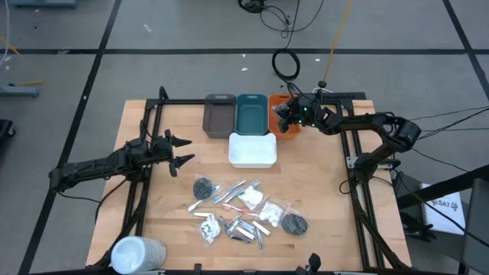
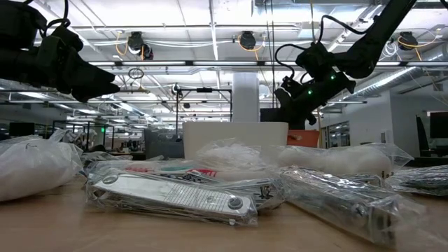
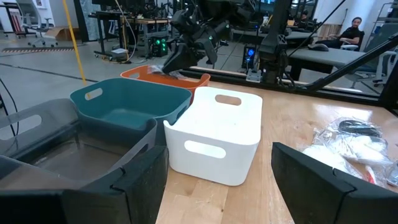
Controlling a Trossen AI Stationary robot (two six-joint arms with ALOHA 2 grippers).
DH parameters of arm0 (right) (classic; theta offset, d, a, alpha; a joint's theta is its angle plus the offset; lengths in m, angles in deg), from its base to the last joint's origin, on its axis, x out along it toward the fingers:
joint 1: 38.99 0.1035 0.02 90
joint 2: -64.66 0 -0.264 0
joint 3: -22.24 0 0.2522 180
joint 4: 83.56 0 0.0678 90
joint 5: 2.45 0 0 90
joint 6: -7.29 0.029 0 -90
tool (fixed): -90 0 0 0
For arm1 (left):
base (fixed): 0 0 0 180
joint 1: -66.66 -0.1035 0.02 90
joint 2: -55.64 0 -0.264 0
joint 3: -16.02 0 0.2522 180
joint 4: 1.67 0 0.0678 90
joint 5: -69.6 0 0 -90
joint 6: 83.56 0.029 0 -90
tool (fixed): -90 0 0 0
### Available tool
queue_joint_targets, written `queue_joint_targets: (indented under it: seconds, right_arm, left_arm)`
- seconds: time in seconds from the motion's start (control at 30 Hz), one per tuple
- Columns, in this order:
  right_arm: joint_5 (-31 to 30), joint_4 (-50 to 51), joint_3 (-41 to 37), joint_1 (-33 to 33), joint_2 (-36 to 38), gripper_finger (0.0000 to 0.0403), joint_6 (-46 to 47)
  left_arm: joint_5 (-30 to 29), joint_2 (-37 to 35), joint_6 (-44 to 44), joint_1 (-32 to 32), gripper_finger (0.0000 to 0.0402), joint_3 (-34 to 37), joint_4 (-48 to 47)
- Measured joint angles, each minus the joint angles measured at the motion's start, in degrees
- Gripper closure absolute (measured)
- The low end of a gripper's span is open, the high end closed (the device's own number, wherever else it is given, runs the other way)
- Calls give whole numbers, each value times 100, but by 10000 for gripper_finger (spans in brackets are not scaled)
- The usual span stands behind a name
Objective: Pick & Place Travel size toiletries
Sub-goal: Put the black hairbrush into the orange bin
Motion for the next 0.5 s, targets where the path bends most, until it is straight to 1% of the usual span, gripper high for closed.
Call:
queue_joint_targets:
  seconds: [0.27,0.5]
  right_arm:
    - [-4,0,0,0,0,304,-6]
    - [61,-17,0,2,0,270,-44]
  left_arm:
    - [0,-1,0,0,128,0,0]
    - [0,0,0,0,128,0,0]
